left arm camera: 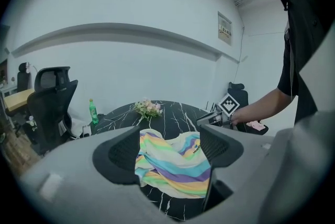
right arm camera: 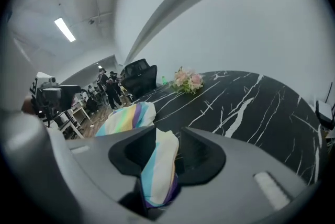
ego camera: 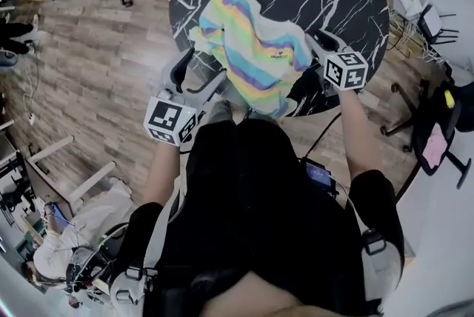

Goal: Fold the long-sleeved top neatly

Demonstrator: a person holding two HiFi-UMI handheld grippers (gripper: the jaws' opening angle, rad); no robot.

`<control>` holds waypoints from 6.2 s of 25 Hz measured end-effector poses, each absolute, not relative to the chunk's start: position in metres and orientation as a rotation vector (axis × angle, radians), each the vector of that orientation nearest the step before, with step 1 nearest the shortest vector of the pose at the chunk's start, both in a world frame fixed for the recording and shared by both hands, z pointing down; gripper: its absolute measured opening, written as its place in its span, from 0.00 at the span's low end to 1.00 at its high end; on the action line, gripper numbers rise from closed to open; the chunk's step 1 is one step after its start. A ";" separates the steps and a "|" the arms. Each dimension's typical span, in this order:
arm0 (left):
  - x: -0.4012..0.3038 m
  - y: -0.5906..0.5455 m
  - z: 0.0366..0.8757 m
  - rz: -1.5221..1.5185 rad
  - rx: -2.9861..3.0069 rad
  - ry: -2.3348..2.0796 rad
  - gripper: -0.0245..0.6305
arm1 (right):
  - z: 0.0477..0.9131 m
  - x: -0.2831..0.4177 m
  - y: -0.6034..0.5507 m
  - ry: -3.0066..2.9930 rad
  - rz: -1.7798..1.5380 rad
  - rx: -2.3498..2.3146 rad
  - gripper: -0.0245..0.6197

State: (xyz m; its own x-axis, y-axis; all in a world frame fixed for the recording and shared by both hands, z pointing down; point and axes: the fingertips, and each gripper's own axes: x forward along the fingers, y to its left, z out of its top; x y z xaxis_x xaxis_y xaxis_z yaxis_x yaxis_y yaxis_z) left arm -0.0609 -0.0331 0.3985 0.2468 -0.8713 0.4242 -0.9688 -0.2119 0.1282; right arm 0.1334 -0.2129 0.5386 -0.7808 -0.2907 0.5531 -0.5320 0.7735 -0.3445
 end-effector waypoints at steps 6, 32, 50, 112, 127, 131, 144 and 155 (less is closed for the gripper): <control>-0.066 -0.034 0.415 0.389 2.124 -1.665 0.59 | 0.582 0.122 -0.220 -2.371 0.787 0.548 0.30; -0.112 -0.115 0.467 0.473 2.268 -1.320 0.55 | 0.598 0.112 -0.193 -2.218 0.718 0.535 0.06; -0.142 -0.233 0.552 0.807 2.359 -0.949 0.42 | 0.583 0.115 -0.182 -2.173 0.505 0.764 0.06; -0.098 -0.030 0.430 0.812 2.517 -1.287 0.07 | 0.408 0.187 0.004 -2.283 -0.128 1.243 0.06; -0.080 0.079 0.374 0.837 2.620 -1.347 0.06 | 0.348 0.215 0.092 -2.221 -0.339 1.306 0.06; -0.083 0.094 0.358 0.838 2.663 -1.344 0.06 | 0.333 0.210 0.111 -2.209 -0.363 1.329 0.06; -0.123 0.118 0.299 0.745 2.831 -1.246 0.06 | 0.281 0.180 0.166 -2.089 -0.423 1.498 0.06; -0.158 0.151 0.295 0.696 2.883 -1.116 0.06 | 0.273 0.136 0.216 -2.019 -0.384 1.582 0.06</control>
